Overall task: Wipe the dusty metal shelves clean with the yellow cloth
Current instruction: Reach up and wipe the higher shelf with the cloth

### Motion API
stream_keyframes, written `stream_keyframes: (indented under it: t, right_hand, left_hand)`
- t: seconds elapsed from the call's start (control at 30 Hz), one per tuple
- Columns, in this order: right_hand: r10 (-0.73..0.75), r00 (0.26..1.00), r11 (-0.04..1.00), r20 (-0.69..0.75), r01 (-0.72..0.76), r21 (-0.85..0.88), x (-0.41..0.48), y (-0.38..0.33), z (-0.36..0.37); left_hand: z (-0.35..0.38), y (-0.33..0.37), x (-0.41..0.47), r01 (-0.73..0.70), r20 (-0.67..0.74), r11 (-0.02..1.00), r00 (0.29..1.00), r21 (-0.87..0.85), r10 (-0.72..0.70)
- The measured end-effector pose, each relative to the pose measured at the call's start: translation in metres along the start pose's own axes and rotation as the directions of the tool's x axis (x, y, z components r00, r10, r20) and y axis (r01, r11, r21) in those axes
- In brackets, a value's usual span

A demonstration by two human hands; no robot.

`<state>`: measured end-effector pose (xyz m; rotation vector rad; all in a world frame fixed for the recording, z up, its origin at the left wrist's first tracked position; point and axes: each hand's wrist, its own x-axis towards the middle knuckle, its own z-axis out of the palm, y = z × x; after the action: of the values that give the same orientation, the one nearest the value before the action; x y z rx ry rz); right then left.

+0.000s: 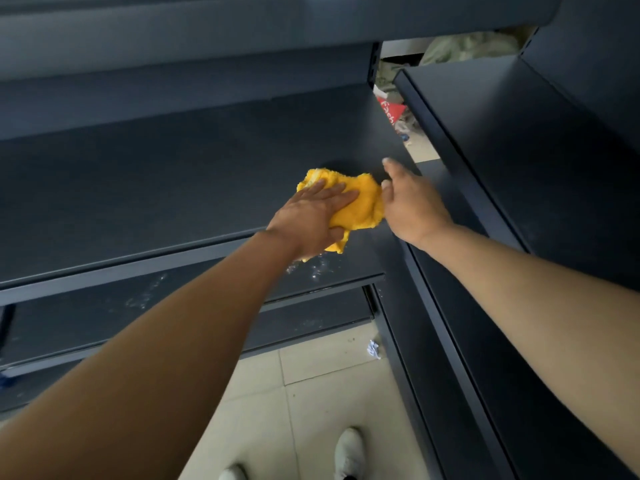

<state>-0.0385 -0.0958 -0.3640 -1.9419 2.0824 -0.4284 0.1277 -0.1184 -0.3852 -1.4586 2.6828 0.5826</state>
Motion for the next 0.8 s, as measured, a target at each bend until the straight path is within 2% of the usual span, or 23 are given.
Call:
stream_keyframes:
  t: [0.33,0.5,0.57,0.63,0.73,0.8]
  right_hand:
    - [-0.078,0.995,0.997,0.065,0.079,-0.02,-0.049,-0.09,0.04]
    - [-0.06,0.997,0.998,0.048,0.062,-0.031,-0.073,-0.117,0.047]
    - [-0.043,0.997,0.999,0.057,0.045,-0.029,-0.081,-0.121,0.05]
    - [-0.026,0.998,0.999,0.056,0.028,-0.038,-0.089,-0.121,0.056]
    - [0.013,0.998,0.998,0.057,-0.01,-0.054,-0.099,-0.113,0.064]
    - [0.049,0.998,0.996,0.051,-0.045,-0.072,-0.105,-0.104,0.071]
  left_hand:
    - [-0.014,-0.103,-0.107,0.174,0.015,0.983,0.985,-0.057,-0.174]
    - [-0.031,-0.118,-0.145,0.303,-0.026,0.953,0.953,-0.023,-0.303]
    - [-0.029,-0.109,-0.156,0.254,-0.109,0.964,0.959,-0.077,-0.261]
    - [-0.017,-0.099,-0.164,0.121,-0.158,0.99,0.979,-0.071,-0.131]
    - [0.016,-0.086,-0.171,-0.018,-0.114,0.998,0.993,0.053,0.024]
    - [0.041,-0.086,-0.169,-0.052,-0.07,0.993,0.996,0.102,0.059]
